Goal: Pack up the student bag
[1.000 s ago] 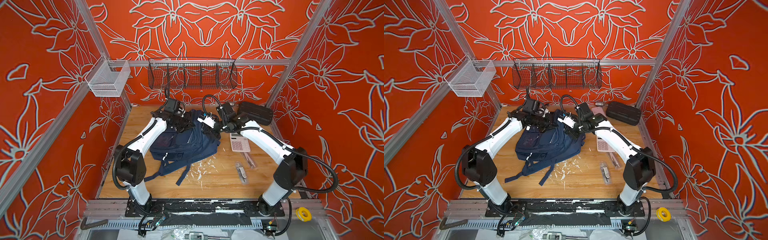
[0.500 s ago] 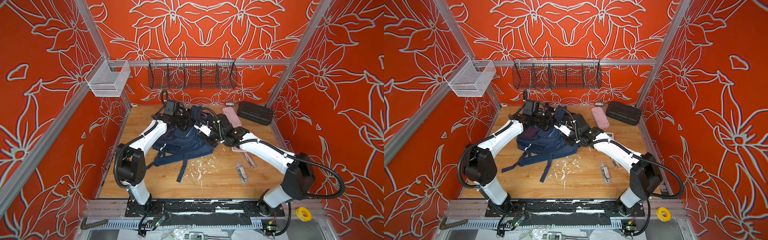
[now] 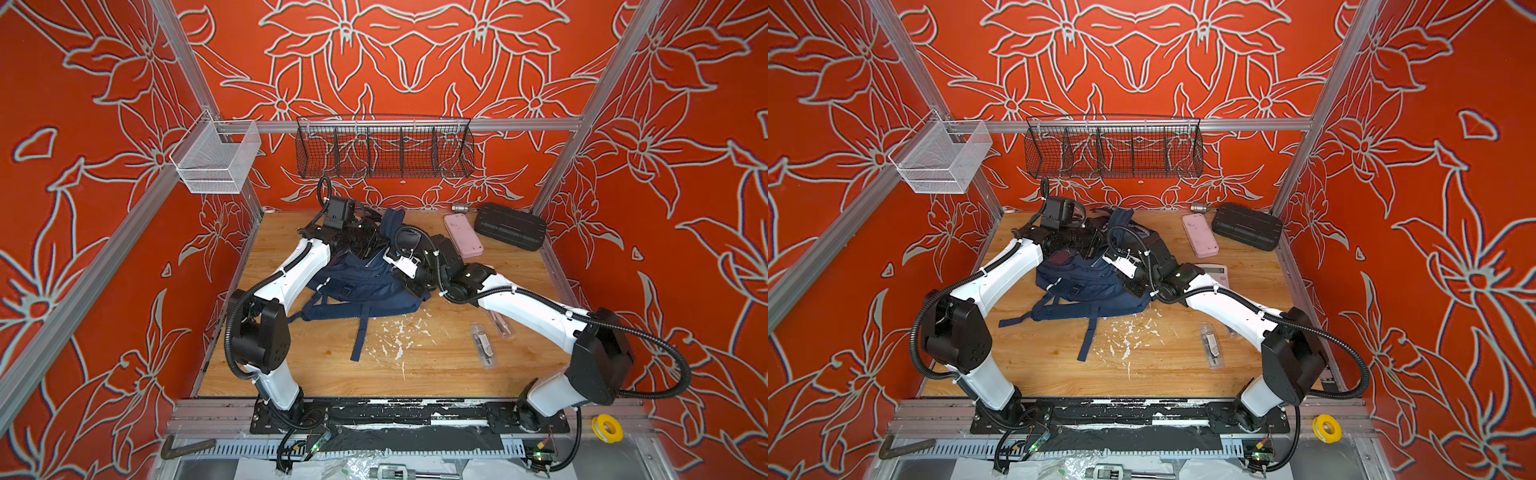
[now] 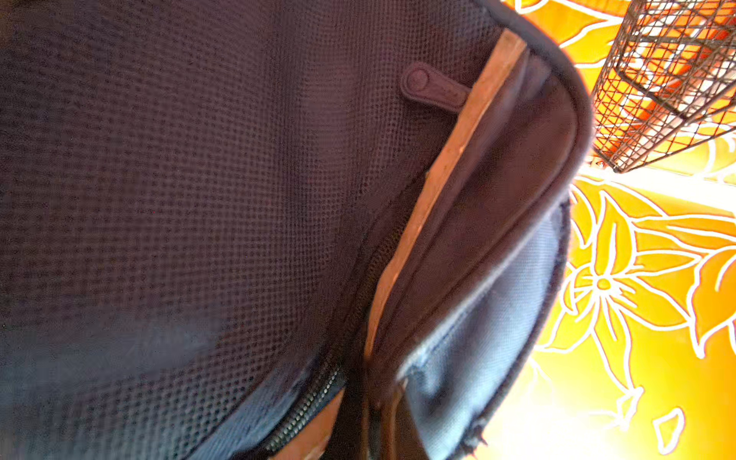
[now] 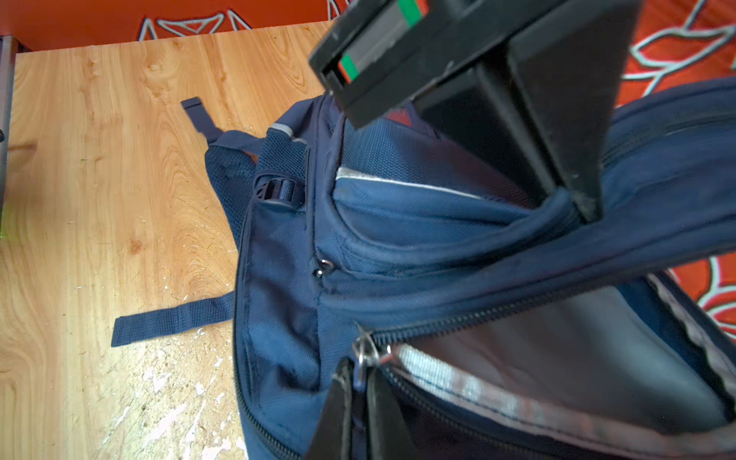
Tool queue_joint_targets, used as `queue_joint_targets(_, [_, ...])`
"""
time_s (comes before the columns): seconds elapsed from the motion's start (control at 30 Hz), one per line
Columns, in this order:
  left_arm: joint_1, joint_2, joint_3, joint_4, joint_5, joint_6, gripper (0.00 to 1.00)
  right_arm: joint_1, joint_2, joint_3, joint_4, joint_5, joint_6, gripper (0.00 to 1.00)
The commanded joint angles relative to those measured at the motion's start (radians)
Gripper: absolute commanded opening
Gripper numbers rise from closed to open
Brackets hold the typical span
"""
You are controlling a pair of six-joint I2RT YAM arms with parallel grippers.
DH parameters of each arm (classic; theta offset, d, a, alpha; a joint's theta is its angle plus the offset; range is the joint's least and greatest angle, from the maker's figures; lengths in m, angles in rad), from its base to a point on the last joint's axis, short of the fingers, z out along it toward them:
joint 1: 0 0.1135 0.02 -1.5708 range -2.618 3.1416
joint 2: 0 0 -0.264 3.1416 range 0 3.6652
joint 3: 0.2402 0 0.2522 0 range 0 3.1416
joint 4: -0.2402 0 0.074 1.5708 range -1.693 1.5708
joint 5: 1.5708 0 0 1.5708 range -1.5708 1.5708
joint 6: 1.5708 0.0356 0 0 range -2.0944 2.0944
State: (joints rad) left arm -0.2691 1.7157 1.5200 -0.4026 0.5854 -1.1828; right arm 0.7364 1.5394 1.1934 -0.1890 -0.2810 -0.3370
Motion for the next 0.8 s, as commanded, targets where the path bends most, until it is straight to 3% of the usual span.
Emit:
queue_joint_targets(0.0, [0.027, -0.074, 0.098, 0.17, -0.039, 0.035, 0.0, 0.035, -0.037, -0.029, -0.054, -0.235, -0.011, 0.0])
queue_joint_targets(0.17, [0.037, -0.179, 0.053, -0.07, -0.064, 0.161, 0.0, -0.08, -0.041, 0.009, -0.099, -0.416, -0.048, 0.0])
queue_joint_targets(0.27, [0.017, -0.256, -0.026, -0.137, -0.084, 0.16, 0.0, -0.165, -0.017, 0.082, -0.195, -0.642, -0.134, 0.0])
queue_joint_targets(0.47, [-0.052, -0.374, -0.2, -0.095, -0.202, 0.06, 0.0, -0.227, 0.063, 0.265, -0.464, -0.704, -0.333, 0.0])
queue_joint_targets(0.53, [-0.082, -0.37, -0.218, -0.071, -0.233, 0.049, 0.11, -0.235, 0.068, 0.266, -0.465, -0.728, -0.348, 0.0])
queue_joint_targets(0.6, [-0.093, -0.341, -0.19, -0.09, -0.255, 0.098, 0.37, -0.241, 0.068, 0.26, -0.442, -0.733, -0.335, 0.0])
queue_joint_targets(0.63, [-0.092, -0.325, -0.169, -0.107, -0.264, 0.134, 0.43, -0.242, 0.07, 0.258, -0.438, -0.734, -0.335, 0.0])
queue_joint_targets(0.7, [-0.093, -0.28, -0.092, -0.177, -0.291, 0.259, 0.51, -0.245, 0.078, 0.259, -0.437, -0.733, -0.336, 0.0])
queue_joint_targets(0.77, [-0.094, -0.231, -0.009, -0.271, -0.301, 0.392, 0.52, -0.249, 0.085, 0.265, -0.44, -0.734, -0.338, 0.0])
